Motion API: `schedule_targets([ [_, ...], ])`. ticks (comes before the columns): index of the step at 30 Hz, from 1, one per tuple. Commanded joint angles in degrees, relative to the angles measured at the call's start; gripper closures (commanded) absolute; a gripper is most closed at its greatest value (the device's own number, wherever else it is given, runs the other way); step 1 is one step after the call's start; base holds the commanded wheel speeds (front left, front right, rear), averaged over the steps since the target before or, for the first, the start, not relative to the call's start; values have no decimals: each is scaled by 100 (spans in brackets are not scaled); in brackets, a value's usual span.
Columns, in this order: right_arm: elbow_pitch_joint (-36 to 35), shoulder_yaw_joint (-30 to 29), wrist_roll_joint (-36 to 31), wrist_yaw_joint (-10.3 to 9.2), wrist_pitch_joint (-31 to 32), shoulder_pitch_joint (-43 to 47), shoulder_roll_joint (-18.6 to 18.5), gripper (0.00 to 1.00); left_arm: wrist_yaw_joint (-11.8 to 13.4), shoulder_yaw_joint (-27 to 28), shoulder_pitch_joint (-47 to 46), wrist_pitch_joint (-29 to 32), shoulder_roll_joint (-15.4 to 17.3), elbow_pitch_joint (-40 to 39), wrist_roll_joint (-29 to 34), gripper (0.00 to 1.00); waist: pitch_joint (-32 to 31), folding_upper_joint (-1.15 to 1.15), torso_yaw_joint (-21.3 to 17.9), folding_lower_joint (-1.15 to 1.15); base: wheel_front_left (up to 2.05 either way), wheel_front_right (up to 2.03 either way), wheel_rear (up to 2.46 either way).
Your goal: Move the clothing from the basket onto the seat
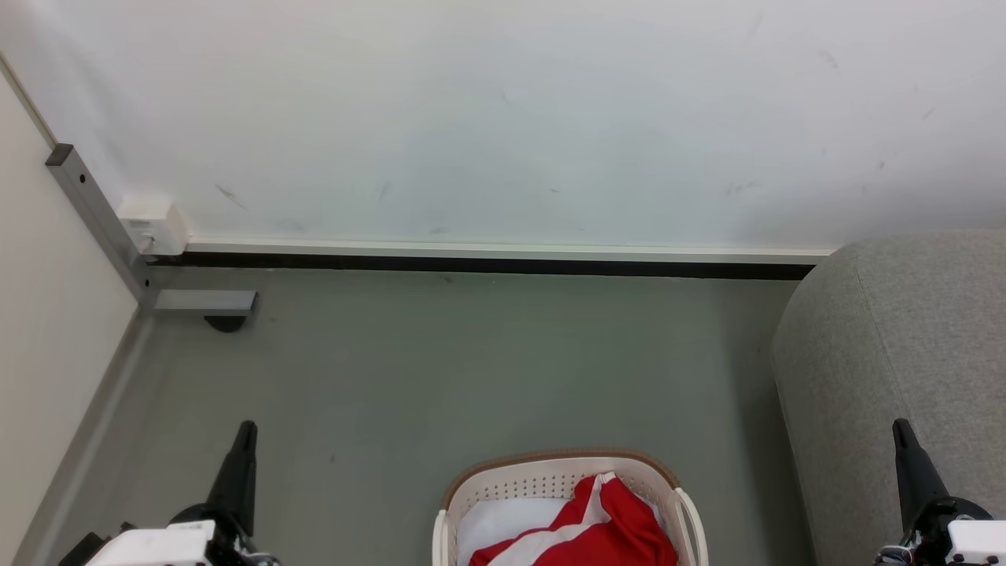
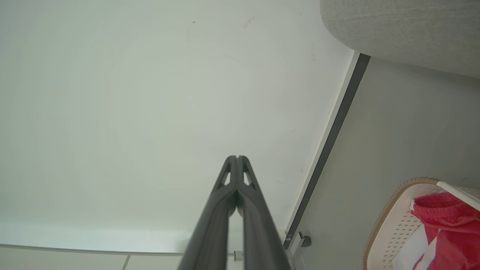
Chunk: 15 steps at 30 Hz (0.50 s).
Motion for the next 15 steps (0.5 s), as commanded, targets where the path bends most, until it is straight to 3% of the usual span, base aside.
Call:
schedule_targets([
  [1,-29,-16,10,-13,12,-73,-6,100,-40,7,-45,16,43,-19,-80,100,0,0,0,0,0,0,0],
  [2,-29,-16,10,-13,12,-73,-6,100,-40,7,-45,16,43,-19,-80,100,0,0,0,0,0,0,0],
  [3,-2,1,-1,0,-1,-1,0,0,0,0,0,-2,0,0,1,0,0,0,0,0,0,0,0],
  [11,-64,188,-14,-1,-179,44,17,0,11,-76,61,-185,-22,41,41,0,4,0,-1,0,0,0,0],
  [15,-119,338,-334,-1,-326,11,-18,0,8,-94,49,-327,-16,-84,450,0,6,0,-1,0,0,0,0],
])
